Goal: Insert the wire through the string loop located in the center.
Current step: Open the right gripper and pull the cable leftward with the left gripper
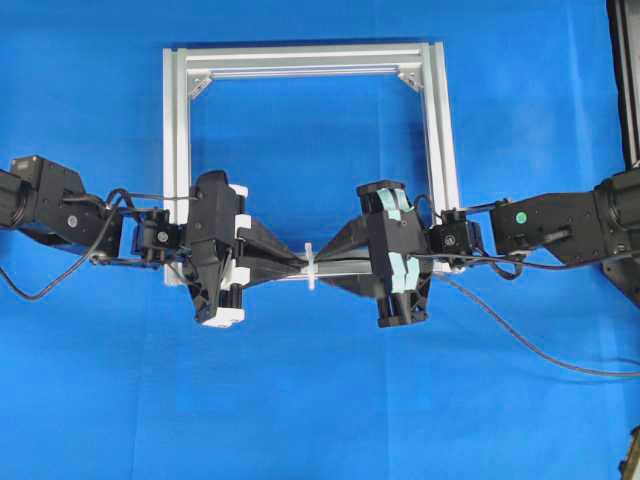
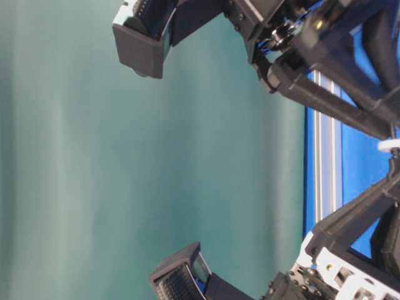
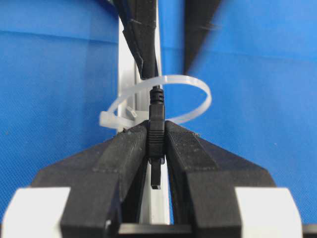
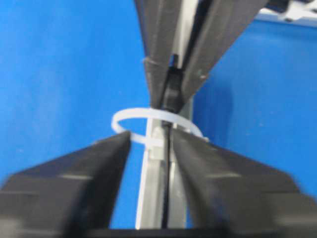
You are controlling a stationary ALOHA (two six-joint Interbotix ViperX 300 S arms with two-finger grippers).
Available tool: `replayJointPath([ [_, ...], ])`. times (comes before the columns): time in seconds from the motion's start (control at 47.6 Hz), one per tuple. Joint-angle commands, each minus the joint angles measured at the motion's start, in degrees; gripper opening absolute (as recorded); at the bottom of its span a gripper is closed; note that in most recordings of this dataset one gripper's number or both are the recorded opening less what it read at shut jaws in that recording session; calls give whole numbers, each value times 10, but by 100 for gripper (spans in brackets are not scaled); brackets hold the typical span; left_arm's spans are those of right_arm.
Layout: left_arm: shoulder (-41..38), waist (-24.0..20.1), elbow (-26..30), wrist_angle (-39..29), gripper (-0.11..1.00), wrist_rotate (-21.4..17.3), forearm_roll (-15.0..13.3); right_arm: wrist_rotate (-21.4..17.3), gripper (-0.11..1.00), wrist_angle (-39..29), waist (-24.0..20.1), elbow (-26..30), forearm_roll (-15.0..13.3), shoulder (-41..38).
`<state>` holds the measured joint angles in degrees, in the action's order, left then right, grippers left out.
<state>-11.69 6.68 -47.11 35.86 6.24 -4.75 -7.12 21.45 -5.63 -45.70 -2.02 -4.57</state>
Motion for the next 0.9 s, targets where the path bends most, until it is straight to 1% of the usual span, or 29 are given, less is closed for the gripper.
replayJointPath([
  [0.0, 12, -2, 5, 2, 8, 0, 0, -1, 47, 2, -1, 11, 1, 8],
  [0.105, 14, -2, 5, 2, 8, 0, 1, 0, 79, 1, -1, 11, 1, 7],
  [0.168, 17, -2, 4, 2, 8, -2, 0, 0, 92, 1, -1, 11, 1, 8],
  [0.189, 18, -2, 3, 2, 8, -2, 0, 0, 94, 1, -1, 11, 2, 8],
  [0.294, 32, -2, -9, -7, 8, -4, 0, 0, 90, -2, -1, 11, 2, 11],
  [0.462, 77, 3, -51, -16, 8, -4, 0, 0, 91, -11, -1, 9, 2, 23],
  [0.672, 138, 11, -131, -12, 8, 0, 1, 0, 91, -33, -4, 6, 2, 38],
  [0.883, 202, 32, -207, -12, 8, 0, 1, -1, 91, -44, -6, 6, 2, 52],
])
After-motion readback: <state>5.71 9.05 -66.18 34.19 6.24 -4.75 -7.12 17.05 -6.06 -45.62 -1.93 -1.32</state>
